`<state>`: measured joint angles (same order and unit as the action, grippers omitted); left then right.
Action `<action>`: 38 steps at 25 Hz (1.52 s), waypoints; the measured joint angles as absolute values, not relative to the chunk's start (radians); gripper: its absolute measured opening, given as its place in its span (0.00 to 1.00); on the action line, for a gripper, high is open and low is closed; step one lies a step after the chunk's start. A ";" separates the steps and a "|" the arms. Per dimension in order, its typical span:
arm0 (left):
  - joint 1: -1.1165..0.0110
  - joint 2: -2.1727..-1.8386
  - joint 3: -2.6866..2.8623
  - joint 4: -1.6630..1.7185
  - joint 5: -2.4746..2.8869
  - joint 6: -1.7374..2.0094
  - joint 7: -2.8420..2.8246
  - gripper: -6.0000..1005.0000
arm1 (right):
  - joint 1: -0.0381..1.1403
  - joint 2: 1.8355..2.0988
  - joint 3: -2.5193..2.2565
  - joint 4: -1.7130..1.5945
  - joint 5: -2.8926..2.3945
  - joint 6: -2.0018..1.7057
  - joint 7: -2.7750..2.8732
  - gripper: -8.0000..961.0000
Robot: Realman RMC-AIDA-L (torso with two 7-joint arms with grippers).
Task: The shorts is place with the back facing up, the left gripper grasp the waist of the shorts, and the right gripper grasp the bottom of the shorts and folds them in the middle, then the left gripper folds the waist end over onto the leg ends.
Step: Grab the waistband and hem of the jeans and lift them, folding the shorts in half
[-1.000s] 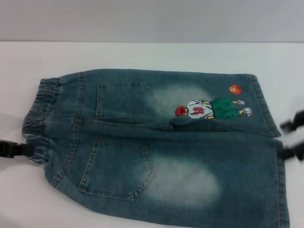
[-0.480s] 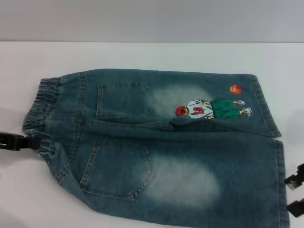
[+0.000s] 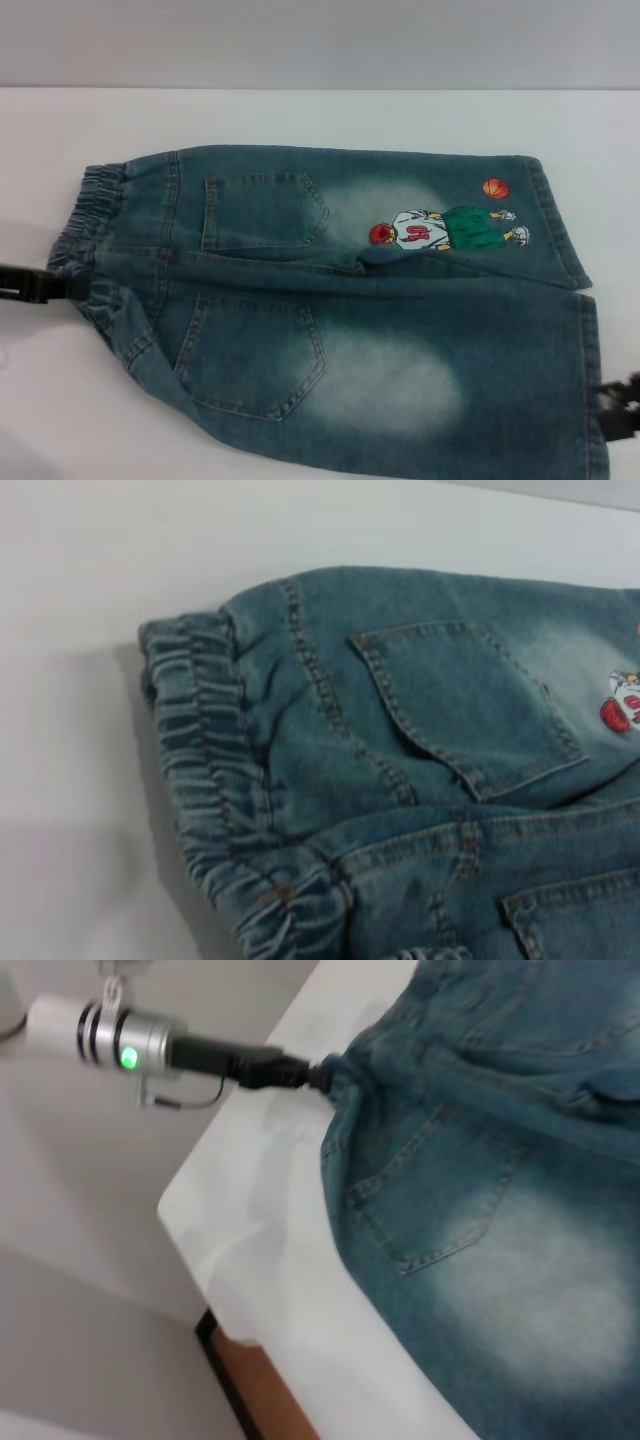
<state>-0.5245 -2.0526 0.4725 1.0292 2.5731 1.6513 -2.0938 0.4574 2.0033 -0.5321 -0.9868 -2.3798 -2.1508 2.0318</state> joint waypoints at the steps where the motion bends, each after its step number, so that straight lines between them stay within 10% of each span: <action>1: -0.524 -2.053 0.472 1.029 2.573 1.651 -2.094 0.06 | 0.447 1.998 -0.527 -0.986 -2.382 -2.151 2.041 0.80; 38: -0.579 -2.054 0.472 0.933 2.549 1.593 -2.091 0.06 | 0.493 1.960 -0.587 -0.912 -2.734 -2.038 2.140 0.79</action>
